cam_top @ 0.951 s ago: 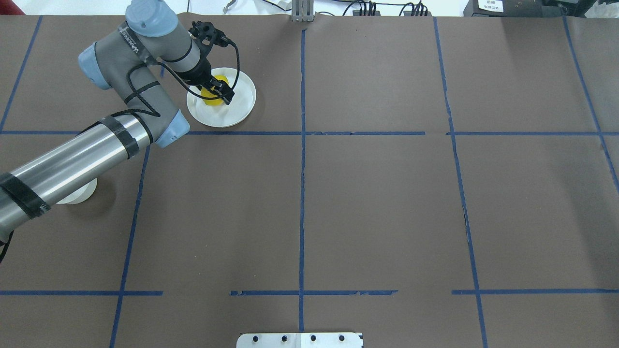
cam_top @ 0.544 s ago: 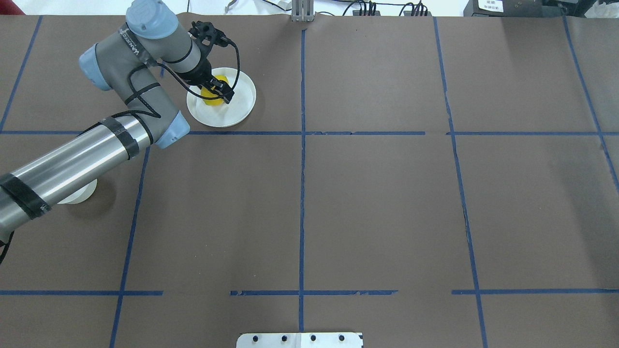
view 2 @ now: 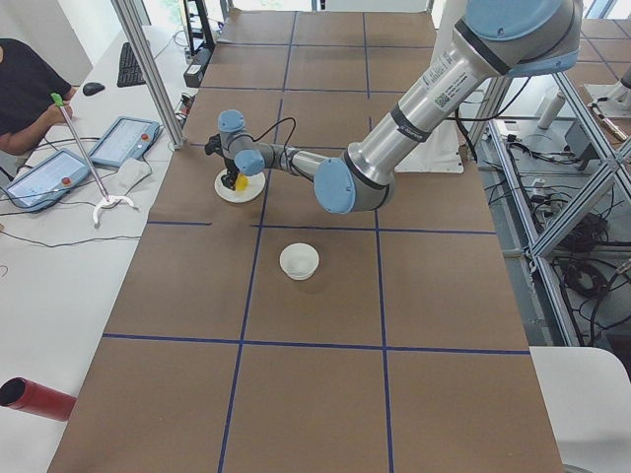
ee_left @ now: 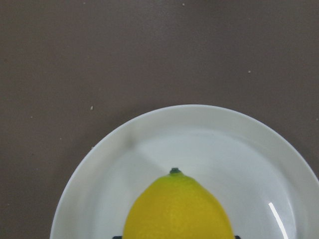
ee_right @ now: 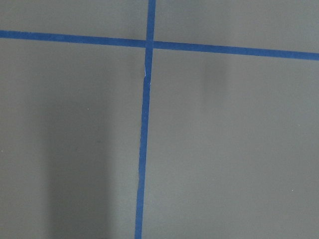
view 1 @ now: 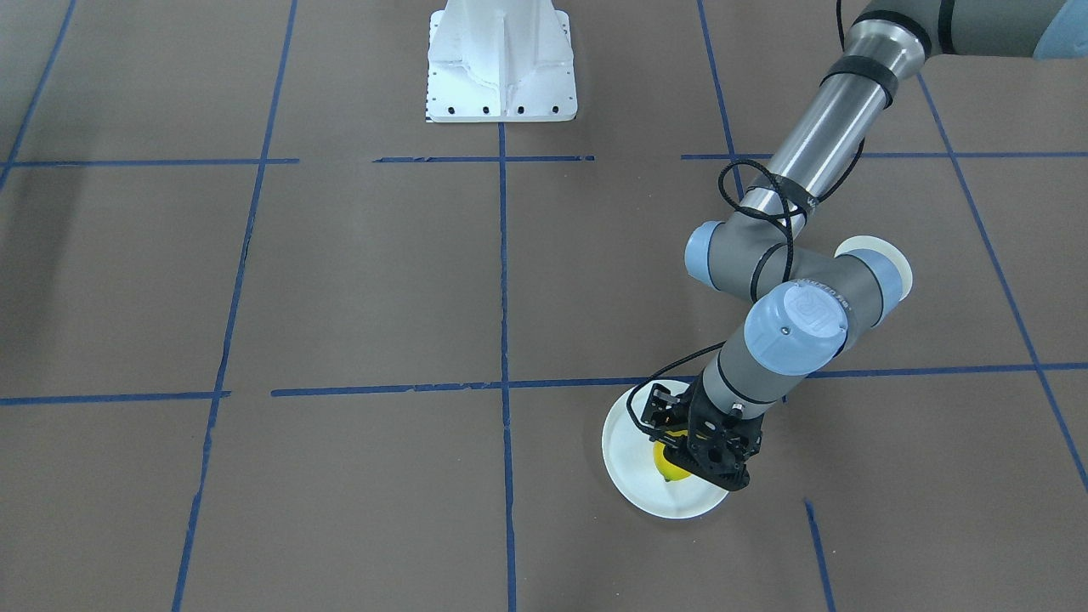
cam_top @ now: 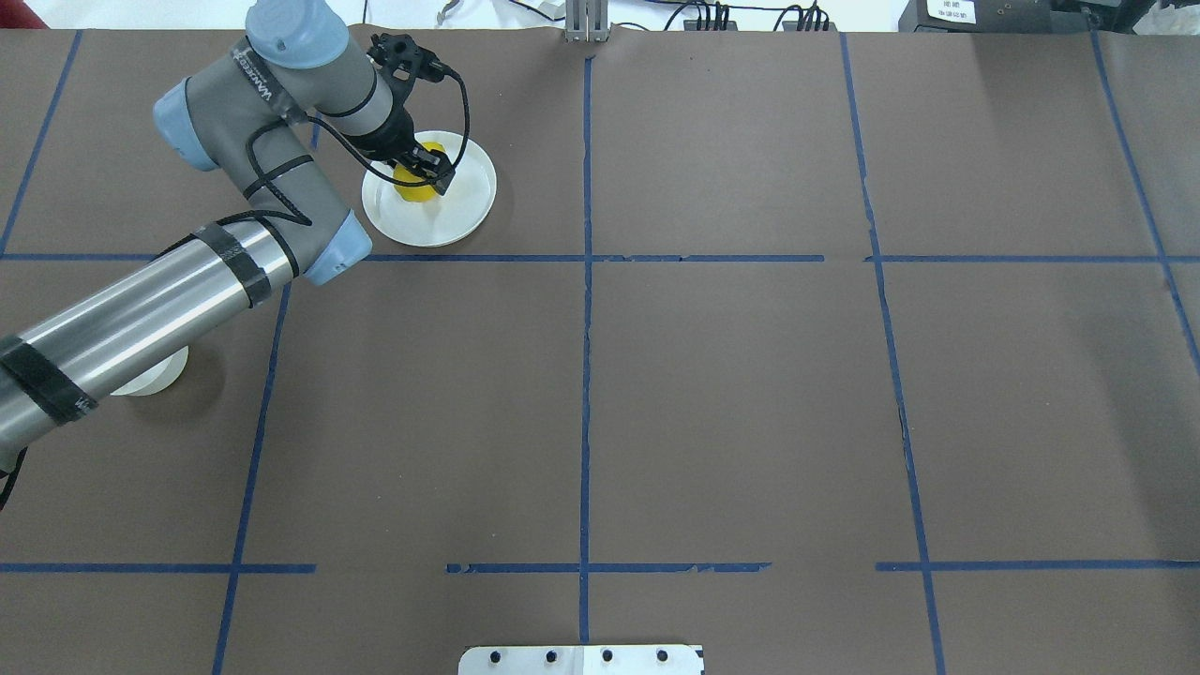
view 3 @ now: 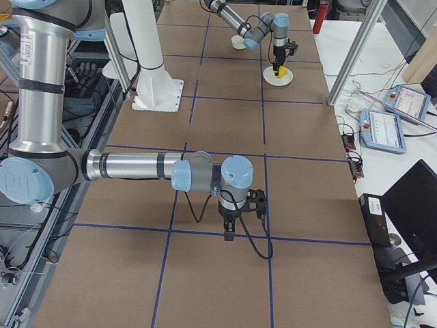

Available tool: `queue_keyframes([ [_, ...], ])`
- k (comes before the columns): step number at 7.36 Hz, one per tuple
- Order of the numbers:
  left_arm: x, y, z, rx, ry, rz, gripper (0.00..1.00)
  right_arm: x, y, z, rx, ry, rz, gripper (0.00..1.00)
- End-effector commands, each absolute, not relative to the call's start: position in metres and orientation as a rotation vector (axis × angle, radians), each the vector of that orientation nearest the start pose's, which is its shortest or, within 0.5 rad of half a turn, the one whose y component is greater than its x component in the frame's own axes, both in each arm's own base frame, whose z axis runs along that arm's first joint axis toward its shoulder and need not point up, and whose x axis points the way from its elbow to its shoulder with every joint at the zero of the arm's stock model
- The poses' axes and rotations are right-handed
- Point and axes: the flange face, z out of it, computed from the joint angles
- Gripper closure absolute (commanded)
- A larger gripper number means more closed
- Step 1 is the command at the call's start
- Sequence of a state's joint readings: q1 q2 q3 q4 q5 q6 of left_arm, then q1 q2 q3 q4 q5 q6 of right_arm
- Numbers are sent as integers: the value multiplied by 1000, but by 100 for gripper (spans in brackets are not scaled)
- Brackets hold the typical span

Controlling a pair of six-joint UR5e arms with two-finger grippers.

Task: Move lemon from plate to bowl
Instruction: 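Lower the left gripper and close it around the lemon, then lift the lemon with the left gripper and carry it over the white bowl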

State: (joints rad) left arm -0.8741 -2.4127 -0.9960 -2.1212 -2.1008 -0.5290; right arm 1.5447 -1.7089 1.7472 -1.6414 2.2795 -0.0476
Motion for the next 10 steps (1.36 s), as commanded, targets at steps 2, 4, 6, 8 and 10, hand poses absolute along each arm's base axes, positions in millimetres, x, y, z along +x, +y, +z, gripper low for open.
queue_keyframes([
  [2,404,-625,320,335,848,348,87,57,-432,647,-23,-709,-59,0],
  [4,349,-558,346,332,827,375,88,57,-432,647,-23,-709,-59,0],
  [6,282,-478,423,276,764,419,88,57,-432,647,-23,-709,-59,0],
  [8,252,-441,475,253,733,466,87,57,-432,647,-23,-709,-59,0],
  [10,251,-439,491,272,742,472,85,57,-432,647,-23,-709,-59,0],
])
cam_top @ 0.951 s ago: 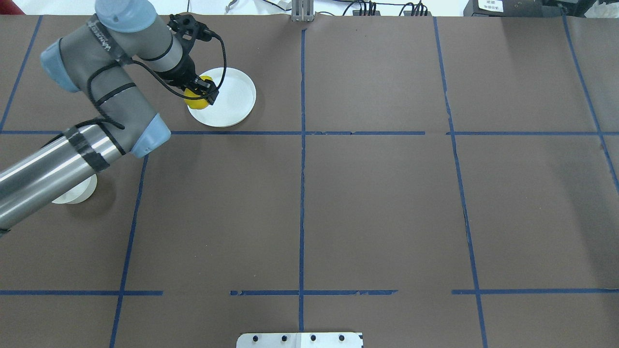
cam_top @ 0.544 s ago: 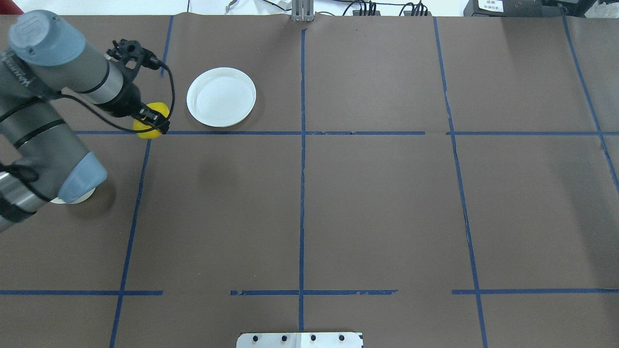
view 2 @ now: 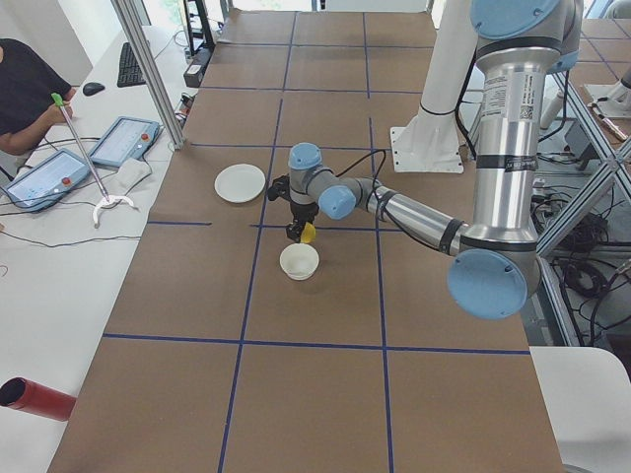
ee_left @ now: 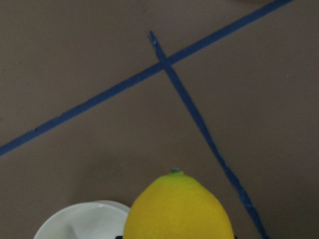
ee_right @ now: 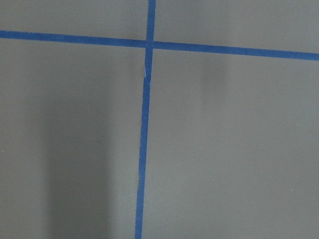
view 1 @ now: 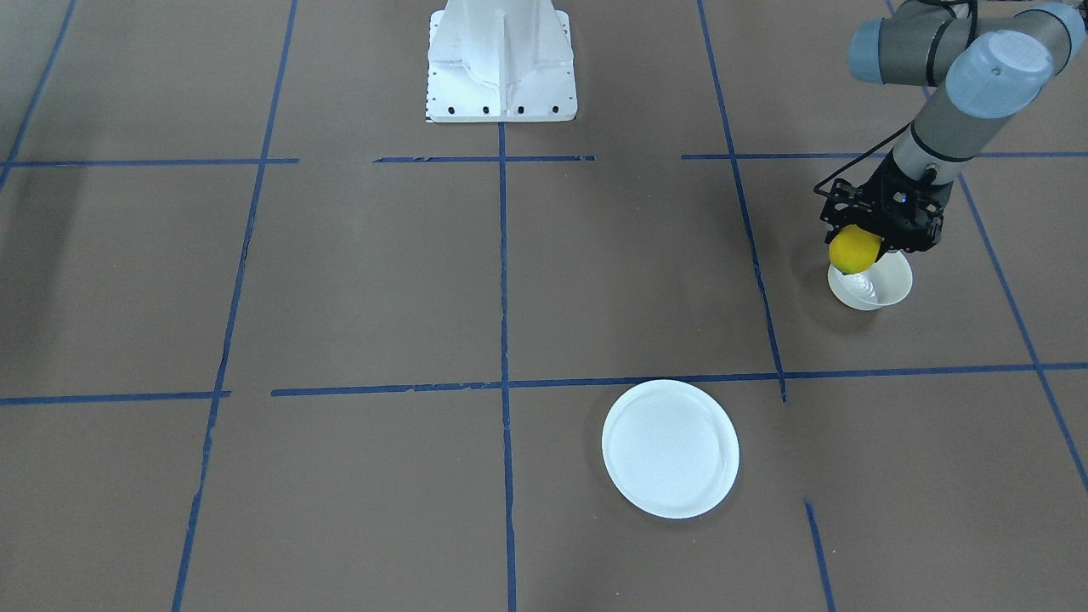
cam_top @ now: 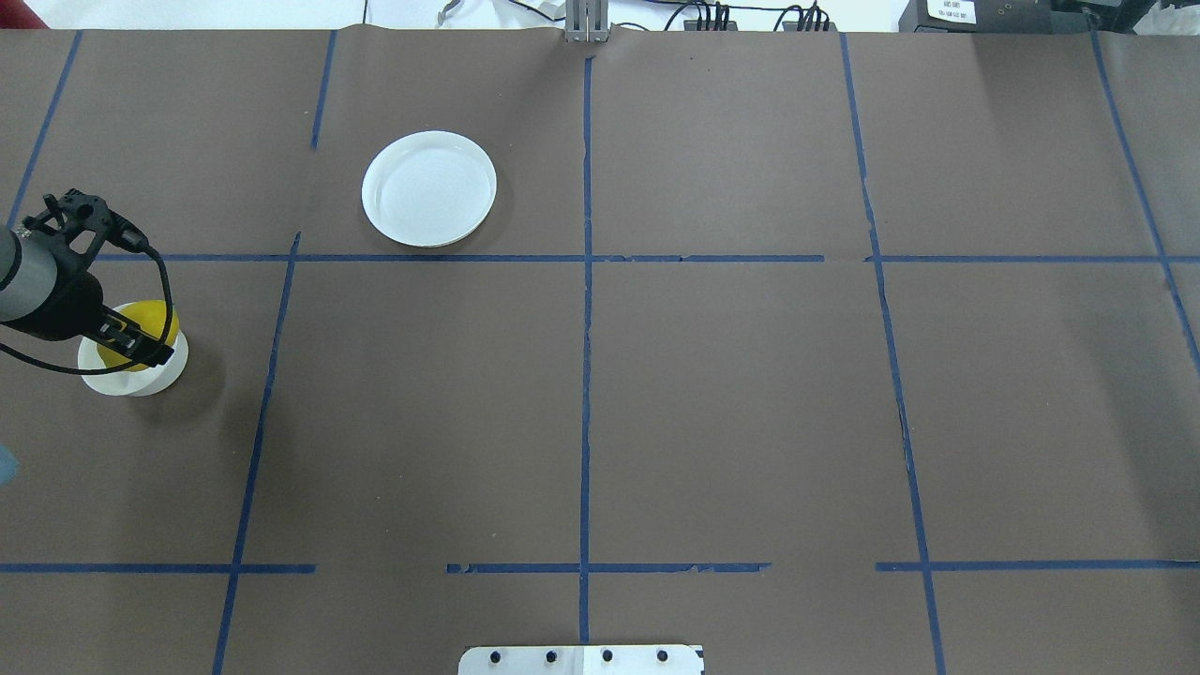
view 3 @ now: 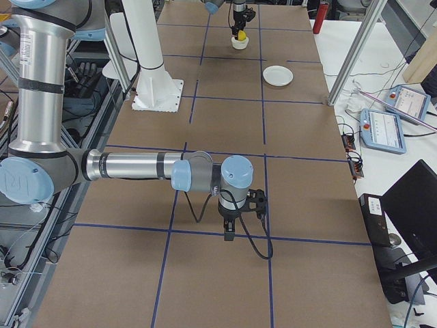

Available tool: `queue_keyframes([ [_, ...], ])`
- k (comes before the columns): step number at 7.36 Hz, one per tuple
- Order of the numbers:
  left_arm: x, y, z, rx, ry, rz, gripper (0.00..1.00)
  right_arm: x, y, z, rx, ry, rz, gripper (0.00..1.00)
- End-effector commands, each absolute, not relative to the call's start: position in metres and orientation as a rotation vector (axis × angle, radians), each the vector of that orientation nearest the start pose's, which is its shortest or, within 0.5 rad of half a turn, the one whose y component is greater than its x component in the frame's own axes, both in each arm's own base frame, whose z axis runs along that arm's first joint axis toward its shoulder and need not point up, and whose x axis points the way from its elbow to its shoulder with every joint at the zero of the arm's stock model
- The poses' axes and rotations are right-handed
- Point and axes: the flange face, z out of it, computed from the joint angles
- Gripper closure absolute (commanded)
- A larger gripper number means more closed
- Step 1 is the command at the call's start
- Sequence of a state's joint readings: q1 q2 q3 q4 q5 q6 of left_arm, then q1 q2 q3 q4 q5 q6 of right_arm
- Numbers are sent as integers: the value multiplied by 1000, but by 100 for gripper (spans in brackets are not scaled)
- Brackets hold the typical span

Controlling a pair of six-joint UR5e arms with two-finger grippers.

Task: Move lemon from plate to bowl
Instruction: 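Lift the lemon with the left gripper and carry it over the white bowl, then lower the lemon into the bowl and open the left gripper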

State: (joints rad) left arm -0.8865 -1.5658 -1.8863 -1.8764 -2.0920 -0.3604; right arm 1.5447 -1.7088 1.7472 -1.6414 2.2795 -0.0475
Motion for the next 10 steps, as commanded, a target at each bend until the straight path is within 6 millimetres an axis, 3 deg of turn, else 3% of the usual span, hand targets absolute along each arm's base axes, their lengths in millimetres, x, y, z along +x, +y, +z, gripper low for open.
queue_keyframes([
  [1,251,-442,508,257,710,462,84,57,-432,647,-23,-709,-59,0],
  [4,252,-444,525,235,691,460,83,57,-432,647,-23,-709,-59,0],
  [6,255,-447,540,238,694,460,75,57,-432,647,-23,-709,-59,0],
  [8,252,-444,550,250,701,465,58,57,-432,647,-23,-709,-59,0],
  [9,252,-444,553,257,704,466,40,57,-432,647,-23,-709,-59,0],
  [10,253,-445,554,256,704,466,10,57,-432,647,-23,-709,-59,0],
])
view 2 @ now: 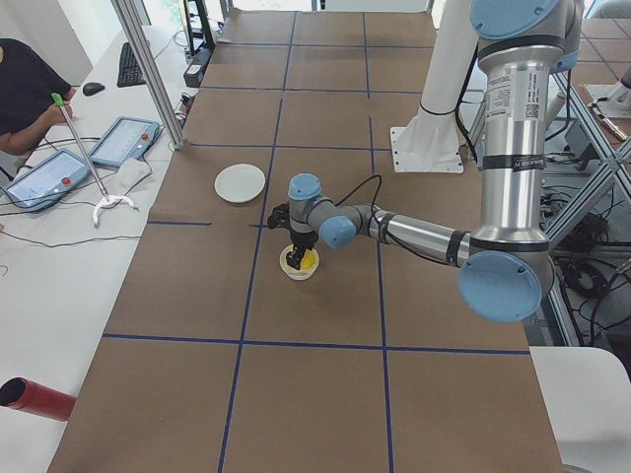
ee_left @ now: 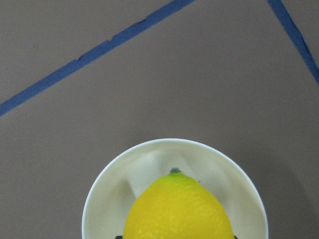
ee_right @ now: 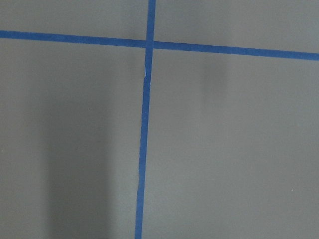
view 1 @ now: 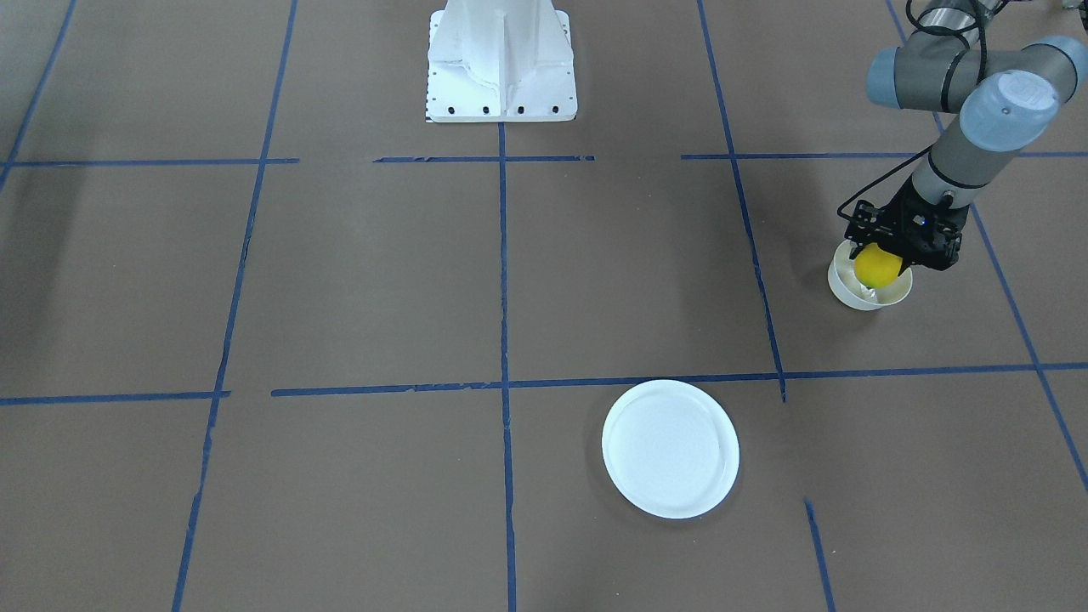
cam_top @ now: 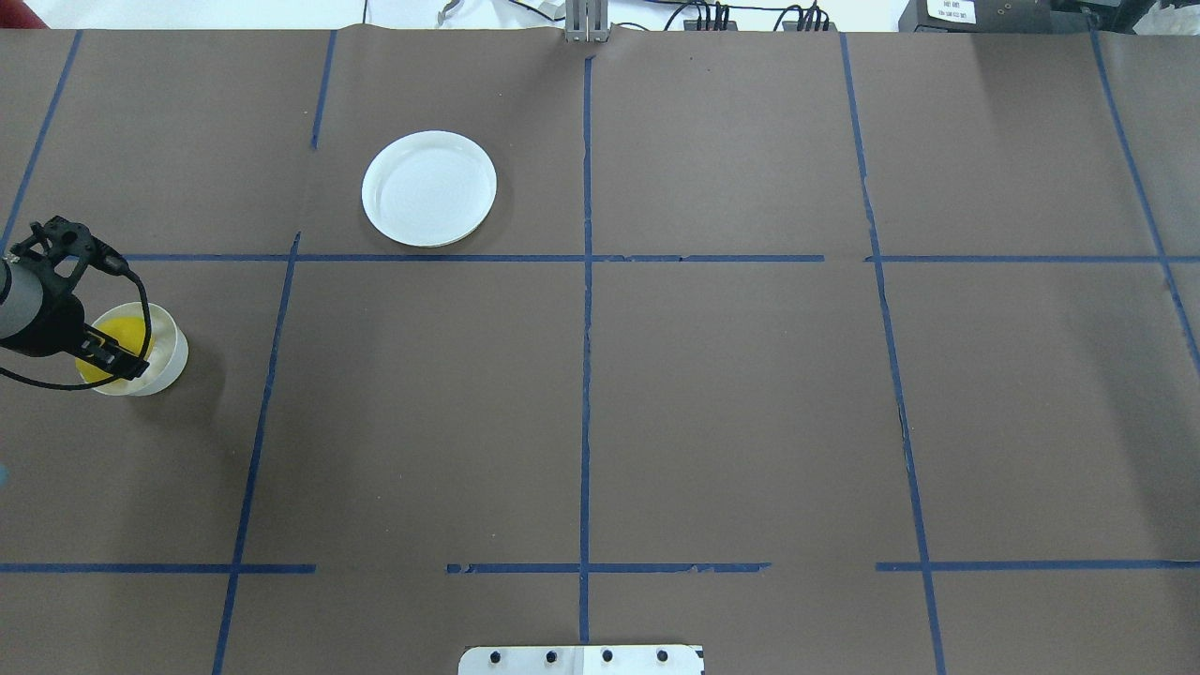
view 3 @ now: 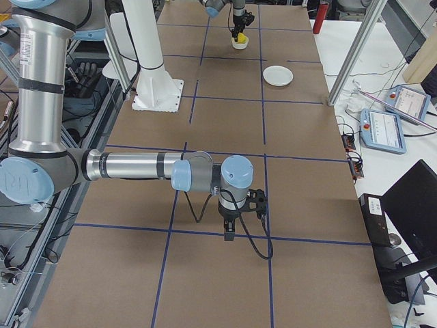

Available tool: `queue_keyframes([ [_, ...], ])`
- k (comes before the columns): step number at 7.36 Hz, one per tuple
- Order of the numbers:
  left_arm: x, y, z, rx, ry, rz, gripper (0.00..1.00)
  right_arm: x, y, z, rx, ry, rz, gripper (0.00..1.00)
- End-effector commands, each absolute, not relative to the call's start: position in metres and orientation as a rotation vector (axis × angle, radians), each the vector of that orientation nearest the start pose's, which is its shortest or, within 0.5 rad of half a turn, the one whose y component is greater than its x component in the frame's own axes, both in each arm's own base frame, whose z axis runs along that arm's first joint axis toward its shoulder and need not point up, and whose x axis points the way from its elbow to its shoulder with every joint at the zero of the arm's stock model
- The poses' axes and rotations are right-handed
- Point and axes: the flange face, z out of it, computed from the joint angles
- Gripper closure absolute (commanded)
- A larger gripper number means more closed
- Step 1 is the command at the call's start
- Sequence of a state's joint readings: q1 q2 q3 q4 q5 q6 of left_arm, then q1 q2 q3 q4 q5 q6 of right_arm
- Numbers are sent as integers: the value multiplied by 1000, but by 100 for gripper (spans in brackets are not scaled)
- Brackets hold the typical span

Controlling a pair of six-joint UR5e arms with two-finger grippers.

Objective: Move lemon from plate to bowl

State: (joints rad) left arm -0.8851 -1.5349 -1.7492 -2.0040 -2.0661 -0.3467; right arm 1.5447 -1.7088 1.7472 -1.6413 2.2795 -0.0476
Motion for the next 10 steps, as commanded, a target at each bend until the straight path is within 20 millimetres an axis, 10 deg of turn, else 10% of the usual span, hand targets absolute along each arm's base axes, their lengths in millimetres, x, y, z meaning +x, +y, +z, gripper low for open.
queue_keyframes([
  [1,253,-445,553,261,706,467,5,57,-432,647,-23,-709,-59,0],
  [5,239,-444,517,320,739,473,1,57,-432,647,-23,-709,-59,0],
  [10,17,-432,579,248,695,307,0,57,-432,647,-23,-709,-59,0],
])
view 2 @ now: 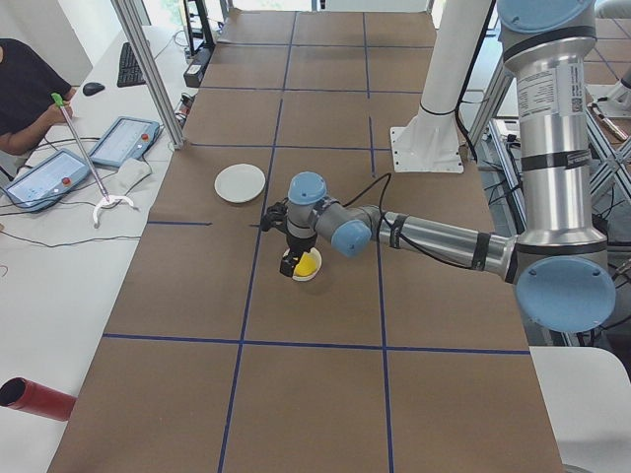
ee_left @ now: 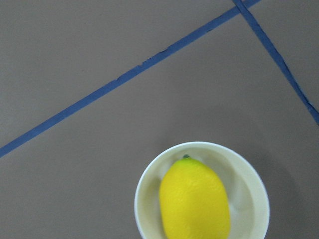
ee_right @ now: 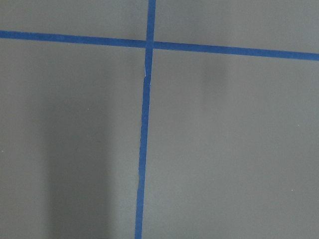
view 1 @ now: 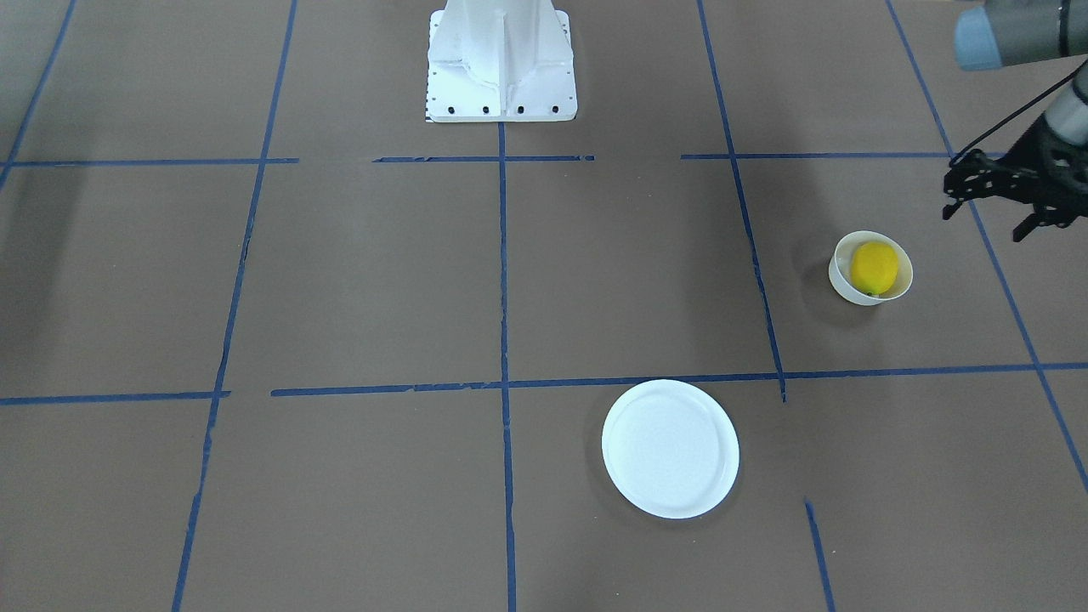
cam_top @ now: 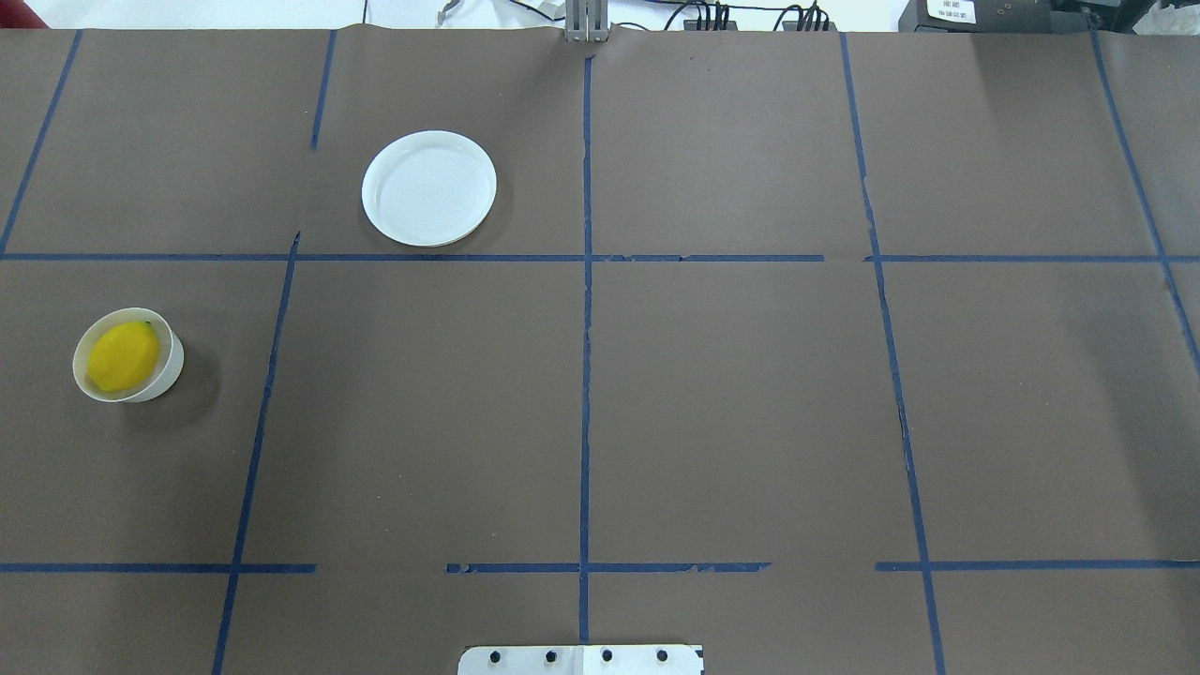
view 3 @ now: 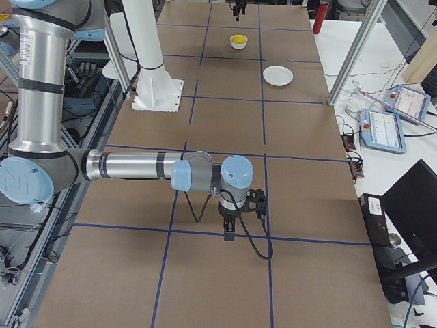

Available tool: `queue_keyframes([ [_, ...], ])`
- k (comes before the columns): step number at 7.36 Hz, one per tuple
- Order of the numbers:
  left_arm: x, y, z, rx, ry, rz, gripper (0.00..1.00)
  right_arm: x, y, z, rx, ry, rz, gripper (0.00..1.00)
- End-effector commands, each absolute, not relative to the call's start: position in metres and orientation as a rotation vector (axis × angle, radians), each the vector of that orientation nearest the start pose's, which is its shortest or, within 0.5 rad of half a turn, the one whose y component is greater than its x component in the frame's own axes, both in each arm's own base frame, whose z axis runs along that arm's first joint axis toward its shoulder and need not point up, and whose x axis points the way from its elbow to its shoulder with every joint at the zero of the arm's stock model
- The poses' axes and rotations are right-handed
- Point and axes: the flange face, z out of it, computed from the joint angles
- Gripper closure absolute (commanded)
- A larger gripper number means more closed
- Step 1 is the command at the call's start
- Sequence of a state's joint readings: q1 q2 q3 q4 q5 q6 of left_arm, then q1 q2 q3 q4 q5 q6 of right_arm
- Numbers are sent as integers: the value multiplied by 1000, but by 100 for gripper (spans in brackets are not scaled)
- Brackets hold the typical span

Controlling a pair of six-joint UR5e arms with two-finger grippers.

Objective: Move lemon from plate to bowl

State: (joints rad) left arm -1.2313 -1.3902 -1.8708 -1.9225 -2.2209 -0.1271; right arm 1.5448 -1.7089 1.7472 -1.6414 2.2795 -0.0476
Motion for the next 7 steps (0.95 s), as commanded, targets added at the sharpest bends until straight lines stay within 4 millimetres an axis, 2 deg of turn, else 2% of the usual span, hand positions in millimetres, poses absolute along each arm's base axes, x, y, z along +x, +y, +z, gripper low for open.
queue_keyframes([
  [1,-19,-431,587,191,674,251,0,57,-432,647,-23,-709,-59,0],
  [2,-57,-427,595,163,663,176,0,57,-432,647,-23,-709,-59,0],
  [4,-97,-417,606,120,661,127,0,57,-432,647,-23,-709,-59,0],
  [5,-98,-418,612,79,672,107,0,57,-432,647,-23,-709,-59,0],
  [7,-88,-415,607,53,805,75,0,57,-432,647,-23,-709,-59,0],
])
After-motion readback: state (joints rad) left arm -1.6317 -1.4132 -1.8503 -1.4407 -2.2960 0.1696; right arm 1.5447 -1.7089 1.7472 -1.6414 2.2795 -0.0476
